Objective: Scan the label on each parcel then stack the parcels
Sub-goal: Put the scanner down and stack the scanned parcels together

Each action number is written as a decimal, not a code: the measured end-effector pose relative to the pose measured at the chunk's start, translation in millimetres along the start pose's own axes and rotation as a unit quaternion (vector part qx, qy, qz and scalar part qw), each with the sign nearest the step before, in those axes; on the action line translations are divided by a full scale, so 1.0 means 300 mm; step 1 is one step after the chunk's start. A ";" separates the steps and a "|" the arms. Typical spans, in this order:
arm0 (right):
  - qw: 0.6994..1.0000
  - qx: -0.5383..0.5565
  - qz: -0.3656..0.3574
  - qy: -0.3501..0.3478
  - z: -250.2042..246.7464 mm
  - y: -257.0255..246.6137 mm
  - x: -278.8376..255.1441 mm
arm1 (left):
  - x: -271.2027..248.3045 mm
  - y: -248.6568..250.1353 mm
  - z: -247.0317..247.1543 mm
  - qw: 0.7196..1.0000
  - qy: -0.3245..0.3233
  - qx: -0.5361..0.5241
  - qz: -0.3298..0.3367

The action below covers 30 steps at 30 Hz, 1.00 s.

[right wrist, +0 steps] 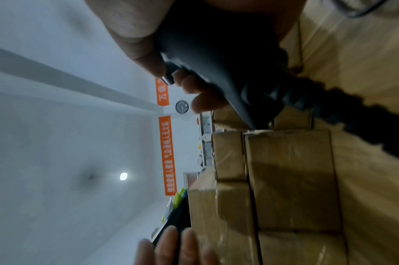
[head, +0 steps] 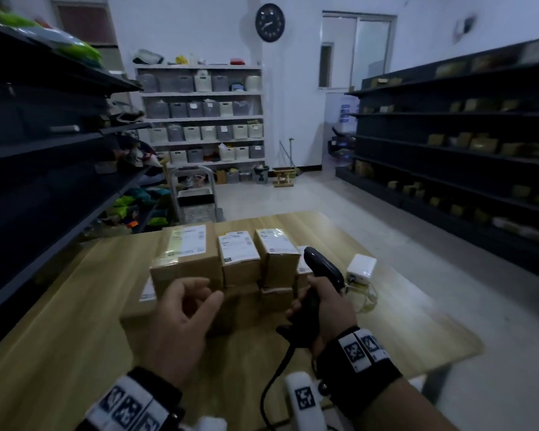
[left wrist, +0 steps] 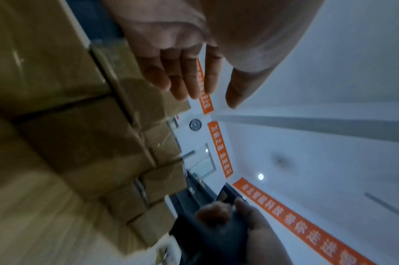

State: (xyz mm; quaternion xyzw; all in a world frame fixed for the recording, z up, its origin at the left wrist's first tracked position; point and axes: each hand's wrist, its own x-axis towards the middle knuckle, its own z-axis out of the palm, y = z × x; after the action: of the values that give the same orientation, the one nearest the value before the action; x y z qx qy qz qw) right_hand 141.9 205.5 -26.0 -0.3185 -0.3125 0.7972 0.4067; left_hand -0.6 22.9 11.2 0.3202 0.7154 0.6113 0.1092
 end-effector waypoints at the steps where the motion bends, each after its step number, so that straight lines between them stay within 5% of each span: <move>1: 1.000 0.021 0.005 0.022 -0.031 -0.017 0.017 | -0.011 -0.022 0.041 0.999 -0.034 0.003 -0.013; 9: 0.982 0.068 -0.014 0.176 -0.260 -0.171 0.163 | -0.047 -0.199 0.406 0.940 -0.313 0.053 -0.123; 23: 0.944 -0.220 0.026 0.245 -0.619 -0.306 0.181 | 0.085 -0.293 0.638 0.948 -0.262 0.168 -0.073; 26: 0.918 -0.323 0.038 0.229 -0.633 -0.320 0.197 | 0.083 -0.310 0.653 0.945 -0.249 0.200 -0.068; 30: 0.844 -0.490 0.028 0.215 -0.618 -0.339 0.191 | 0.085 -0.310 0.648 0.943 -0.230 0.228 -0.073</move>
State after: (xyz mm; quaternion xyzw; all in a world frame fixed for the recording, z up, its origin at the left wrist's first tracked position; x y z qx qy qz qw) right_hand 302.2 346.8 -75.1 -0.6485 -0.5577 0.4629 0.2325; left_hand 55.9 190.0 -115.1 0.4153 0.8123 0.3319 0.2397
